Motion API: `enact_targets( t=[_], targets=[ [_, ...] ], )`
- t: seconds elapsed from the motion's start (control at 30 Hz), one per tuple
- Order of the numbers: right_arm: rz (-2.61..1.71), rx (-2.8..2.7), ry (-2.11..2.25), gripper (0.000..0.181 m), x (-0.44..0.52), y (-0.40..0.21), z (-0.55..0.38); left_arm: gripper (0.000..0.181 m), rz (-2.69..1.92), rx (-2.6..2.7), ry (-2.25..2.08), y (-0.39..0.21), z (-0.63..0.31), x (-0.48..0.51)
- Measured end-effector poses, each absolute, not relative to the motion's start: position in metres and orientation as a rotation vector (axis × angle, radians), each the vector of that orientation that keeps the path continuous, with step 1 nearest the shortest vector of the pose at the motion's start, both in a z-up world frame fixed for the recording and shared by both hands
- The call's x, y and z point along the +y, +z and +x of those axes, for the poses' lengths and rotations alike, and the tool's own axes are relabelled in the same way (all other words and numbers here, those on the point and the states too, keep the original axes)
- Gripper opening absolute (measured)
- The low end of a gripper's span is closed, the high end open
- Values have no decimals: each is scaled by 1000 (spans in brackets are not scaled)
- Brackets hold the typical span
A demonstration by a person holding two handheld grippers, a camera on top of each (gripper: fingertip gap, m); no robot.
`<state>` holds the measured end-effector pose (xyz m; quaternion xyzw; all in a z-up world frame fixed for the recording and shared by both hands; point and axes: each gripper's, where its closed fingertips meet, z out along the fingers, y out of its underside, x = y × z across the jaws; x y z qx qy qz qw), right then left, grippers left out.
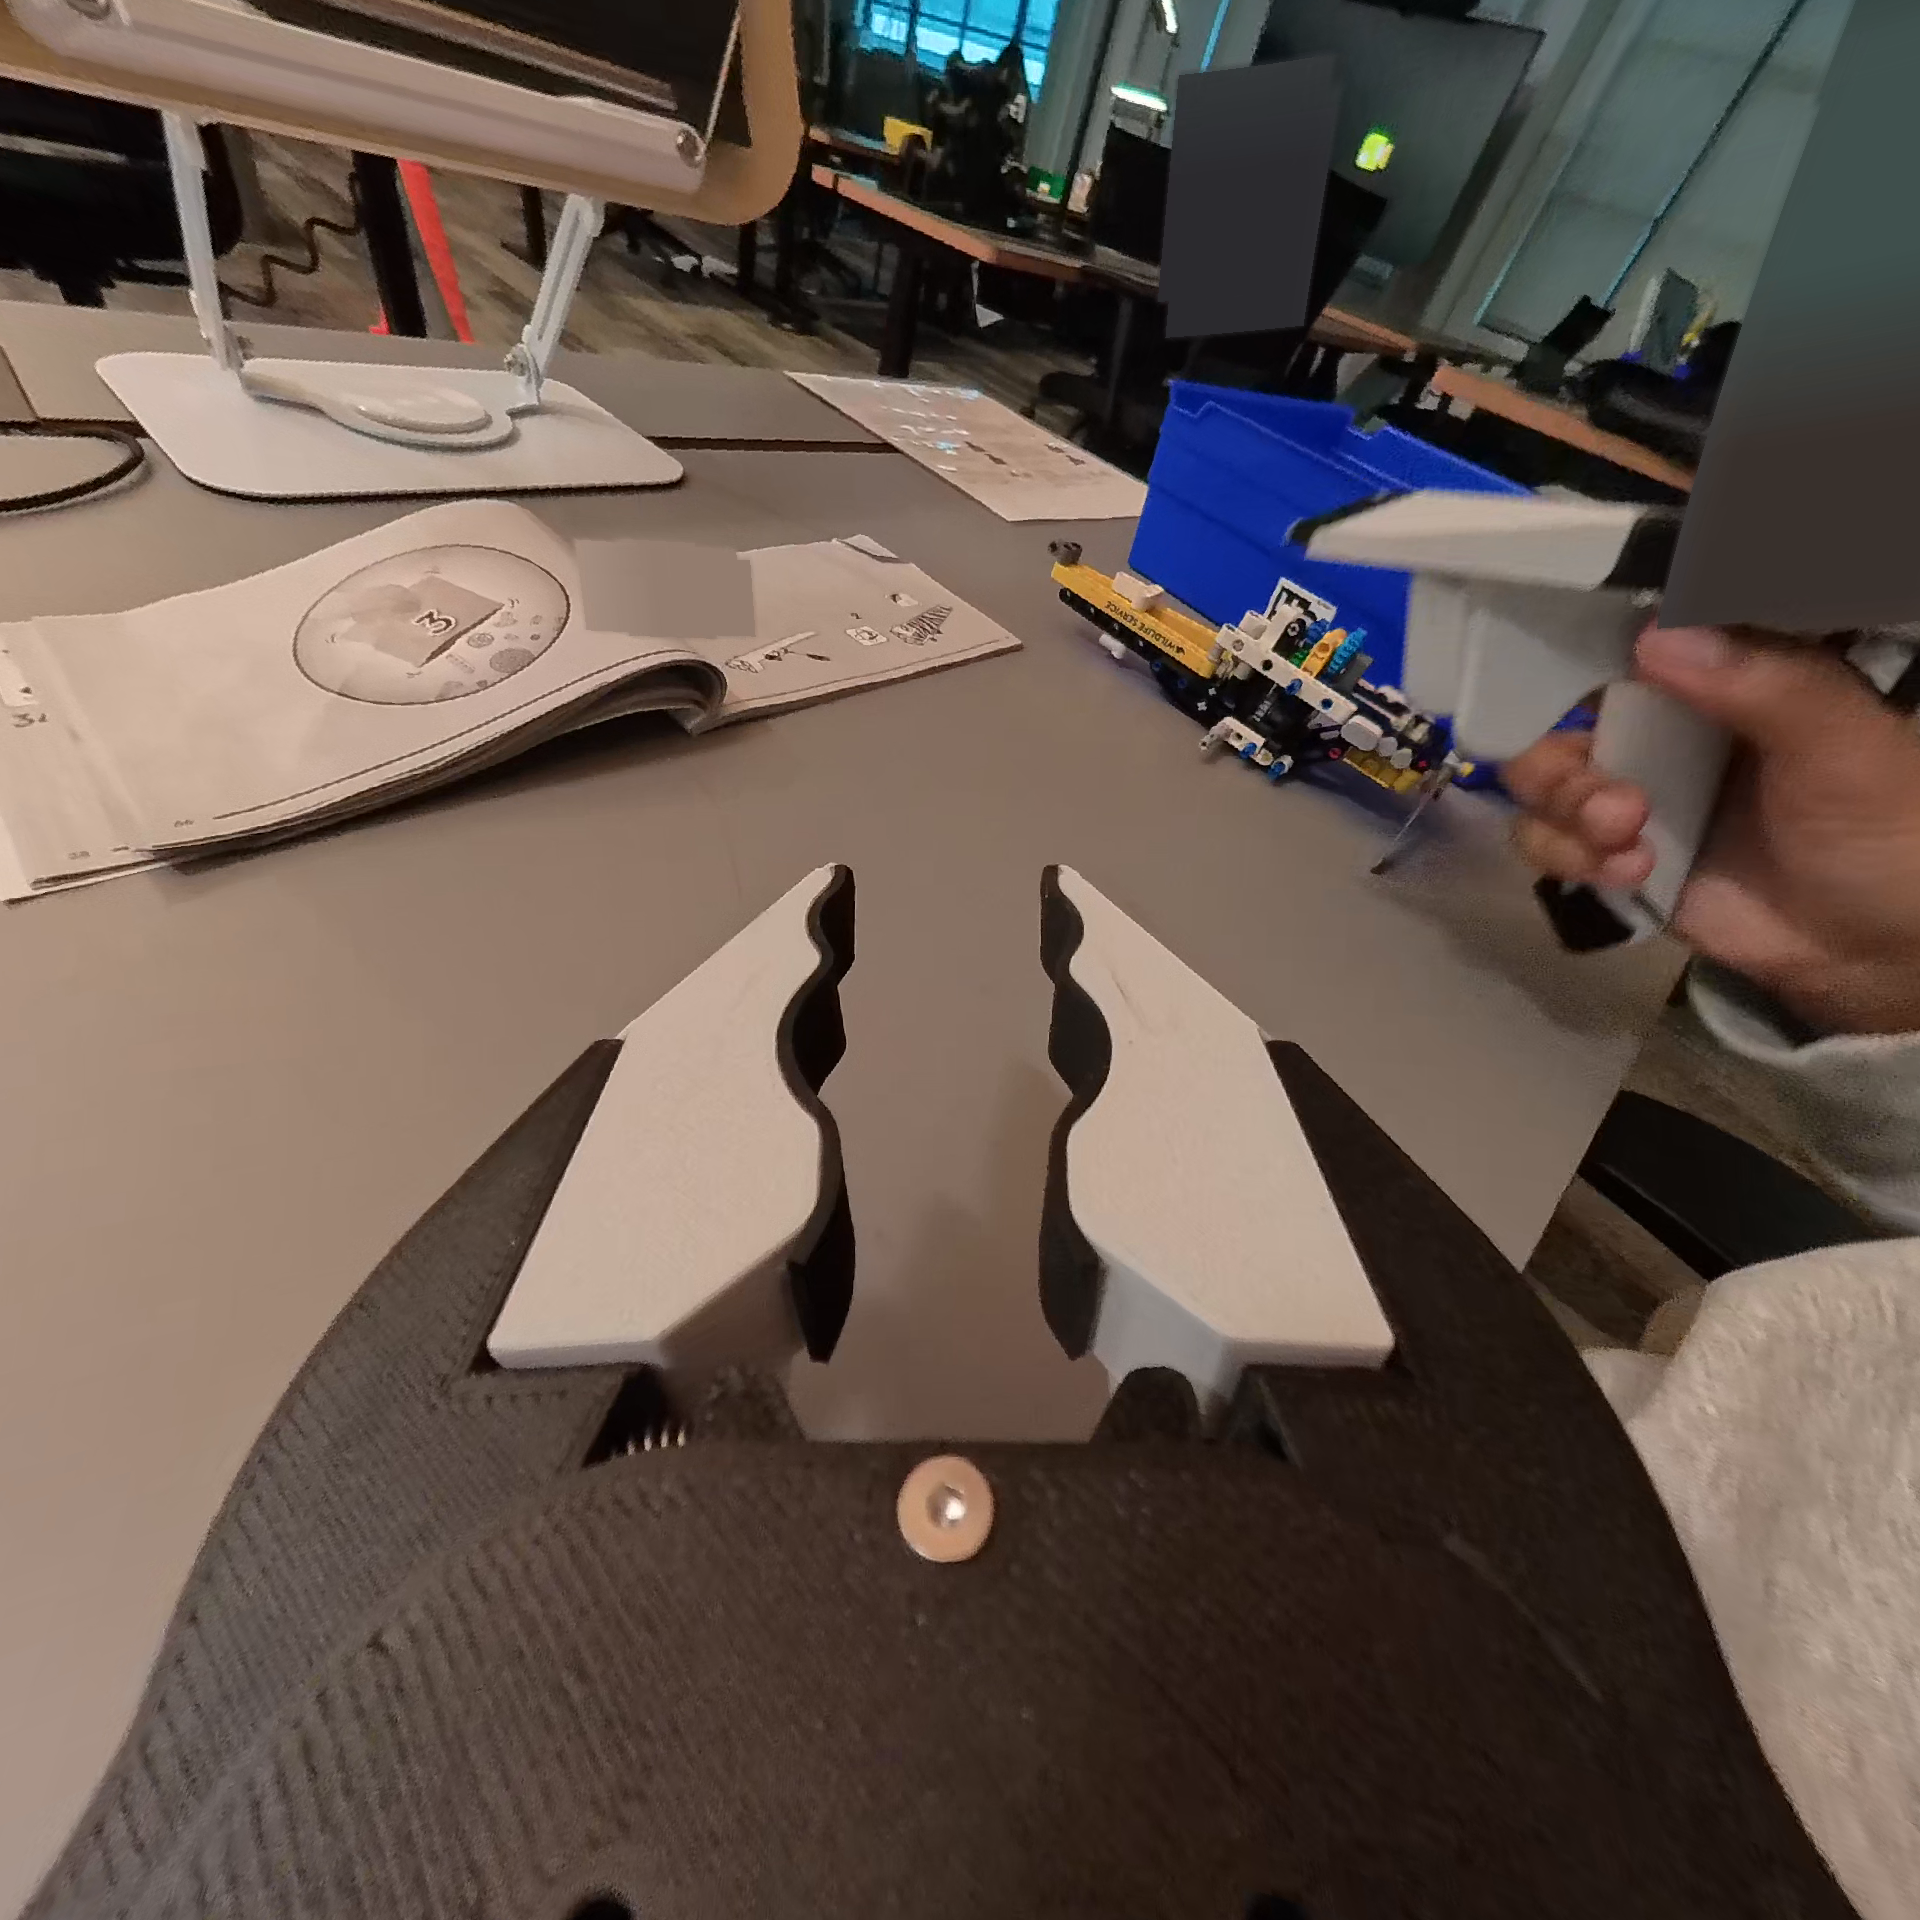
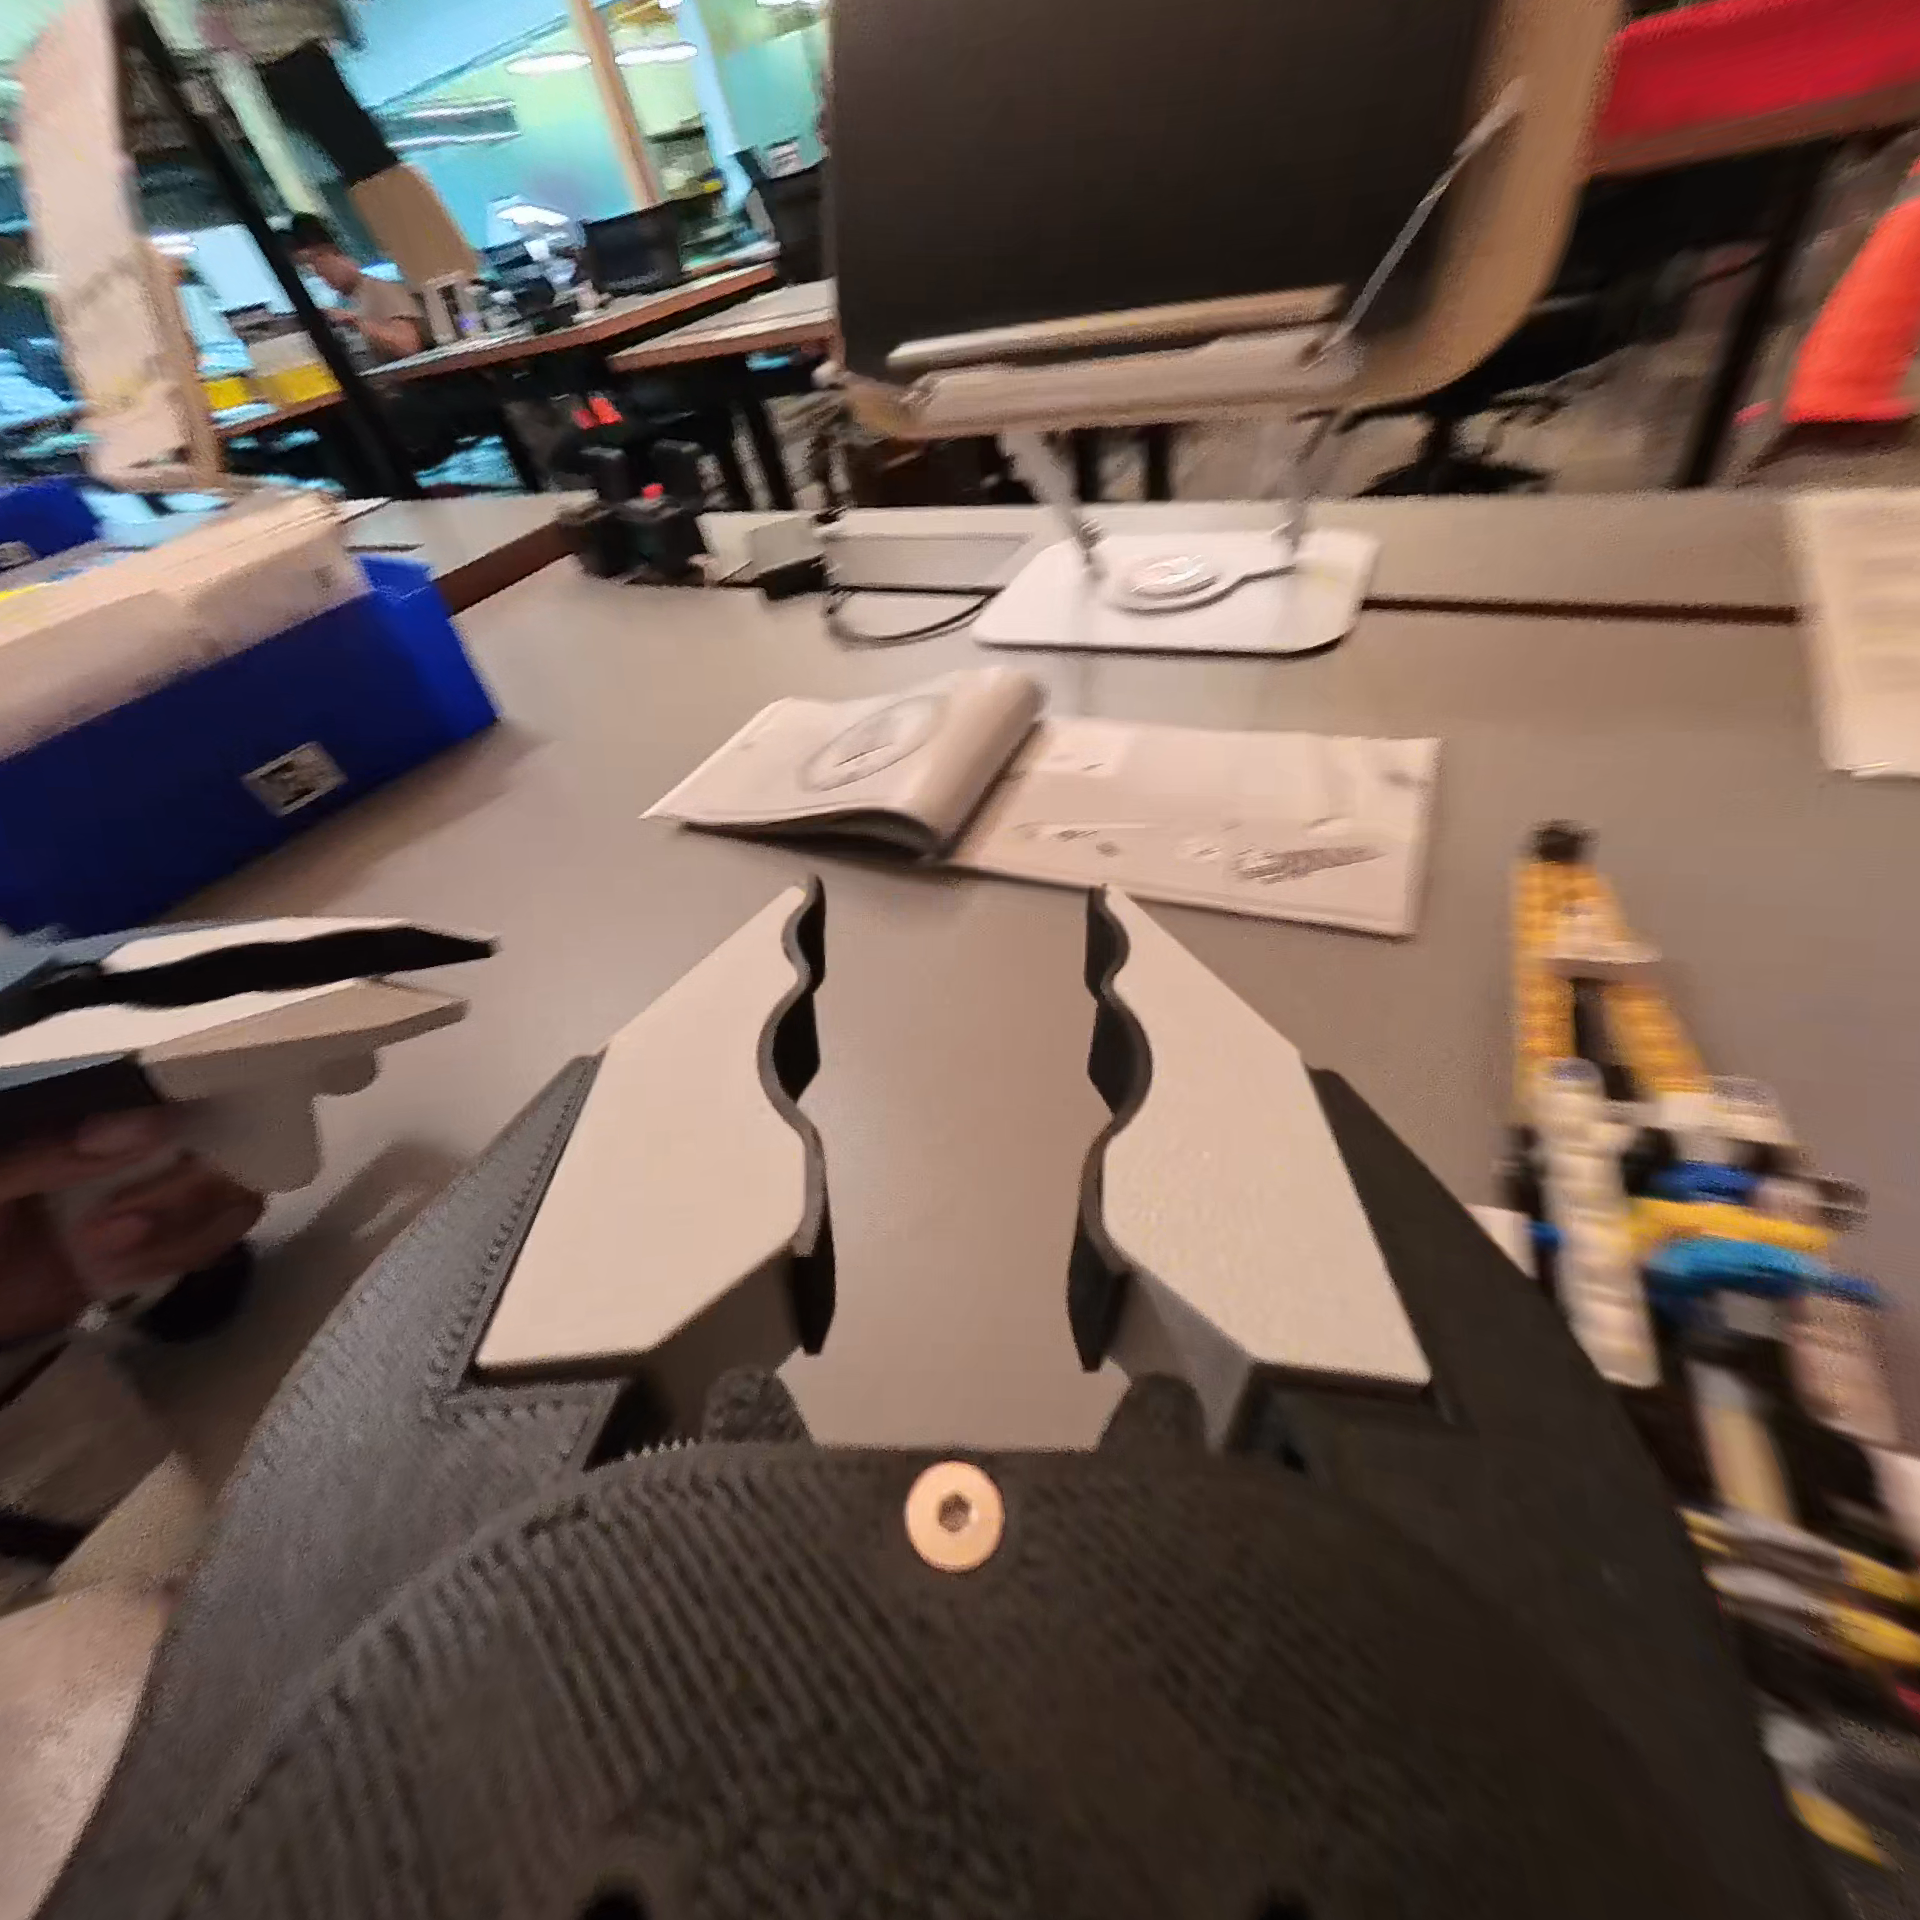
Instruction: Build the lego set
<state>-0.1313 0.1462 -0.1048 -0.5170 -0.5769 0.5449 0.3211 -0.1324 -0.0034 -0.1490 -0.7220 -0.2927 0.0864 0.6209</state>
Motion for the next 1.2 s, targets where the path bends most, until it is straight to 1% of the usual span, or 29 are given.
enact_targets(
  t=[0.17, 0.27, 0.33, 0.43, 0.5, 0.6, 0.67, 0.7, 0.73, 0.8, 0.83, 0.87, 0.93, 0.97, 1.07, 1.13, 1.2],
  targets=[
    [-1321, -1694, 1620, 46, 75, -142, -136, 33, -1632, -710, 266, -141, -141, -18],
    [-1322, -1790, 1660, 43, 52, -157, -135, 18, -1598, -737, 252, -128, -147, -42],
    [-1322, -1815, 1665, 41, 49, -158, -136, 17, -1542, -809, 284, -117, -159, -74],
    [-1350, -1805, 1687, 39, 51, -158, -140, 19, -1429, -925, 430, -95, -180, -140],
    [-1367, -1806, 1703, 36, 51, -159, -141, 27, -1308, -997, 637, -68, -192, -201],
    [-1372, -1775, 1726, 30, 51, -156, -144, 26, -993, -1137, 943, -16, -193, -311],
    [-1374, -1795, 1720, 30, 46, -158, -145, 26, -839, -1191, 1043, -2, -188, -368],
    [-1371, -1811, 1720, 30, 41, -159, -145, 29, -831, -1240, 1084, -9, -190, -389],
    [-1364, -1824, 1725, 31, 36, -159, -145, 37, -879, -1297, 1092, -23, -194, -400],
    [-1342, -1848, 1736, 31, 25, -159, -144, 54, -1060, -1381, 1034, -62, -203, -398],
    [-1331, -1864, 1735, 31, 20, -159, -142, 66, -1143, -1396, 1007, -80, -206, -392],
    [-1320, -1881, 1731, 31, 14, -160, -141, 72, -1202, -1406, 1000, -95, -208, -387],
    [-1297, -1904, 1725, 31, 6, -160, -138, 75, -1302, -1418, 1030, -120, -210, -381],
    [-1287, -1913, 1725, 31, 2, -160, -137, 74, -1357, -1429, 1049, -131, -213, -380],
    [-1271, -1942, 1730, 31, -5, -161, -133, 54, -1454, -1423, 1091, -151, -222, -370],
    [-1270, -1956, 1729, 31, -7, -162, -133, 16, -1480, -1416, 1187, -147, -224, -367],
    [-1279, -1963, 1737, 31, -9, -163, -133, 7, -1535, -1359, 1122, -147, -225, -342]
  ],
)
